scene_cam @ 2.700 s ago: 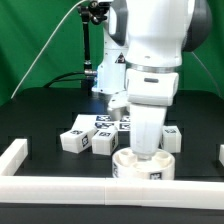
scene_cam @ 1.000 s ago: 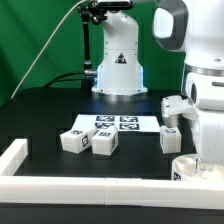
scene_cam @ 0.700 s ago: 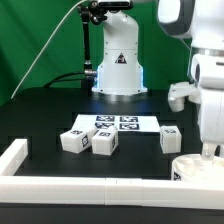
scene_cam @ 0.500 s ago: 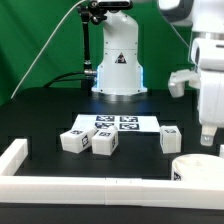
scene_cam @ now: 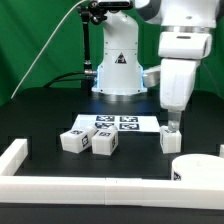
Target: Assemble stool
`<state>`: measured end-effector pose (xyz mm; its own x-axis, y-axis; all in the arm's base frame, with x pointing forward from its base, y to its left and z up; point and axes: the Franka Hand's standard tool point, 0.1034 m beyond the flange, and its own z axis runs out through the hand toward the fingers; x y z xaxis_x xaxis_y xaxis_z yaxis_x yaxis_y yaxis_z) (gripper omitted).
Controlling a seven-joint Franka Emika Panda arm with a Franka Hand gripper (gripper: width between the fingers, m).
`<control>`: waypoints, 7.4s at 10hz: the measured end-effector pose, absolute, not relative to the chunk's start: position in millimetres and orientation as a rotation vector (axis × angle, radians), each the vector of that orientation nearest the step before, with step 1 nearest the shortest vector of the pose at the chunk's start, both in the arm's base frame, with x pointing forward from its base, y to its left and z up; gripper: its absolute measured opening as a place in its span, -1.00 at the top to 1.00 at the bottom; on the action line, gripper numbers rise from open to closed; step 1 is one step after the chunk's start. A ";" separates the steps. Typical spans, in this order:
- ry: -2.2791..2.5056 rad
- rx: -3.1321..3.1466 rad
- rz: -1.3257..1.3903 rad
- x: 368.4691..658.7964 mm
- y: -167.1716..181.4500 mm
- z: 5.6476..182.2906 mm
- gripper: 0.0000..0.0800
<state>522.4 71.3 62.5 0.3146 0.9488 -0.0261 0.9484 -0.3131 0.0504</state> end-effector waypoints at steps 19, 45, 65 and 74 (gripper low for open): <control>-0.338 3.151 0.038 520.5 70.6 44.1 -0.62; -0.206 2.948 -1.287 480.9 73.7 6.4 -0.62; -0.122 3.154 -0.741 569.2 71.1 110.4 0.19; -0.125 3.218 0.347 621.3 77.4 123.3 0.19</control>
Offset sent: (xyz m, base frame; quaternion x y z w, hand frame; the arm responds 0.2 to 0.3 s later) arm 0.0000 0.0000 0.0000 0.0000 0.0000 0.0650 0.9979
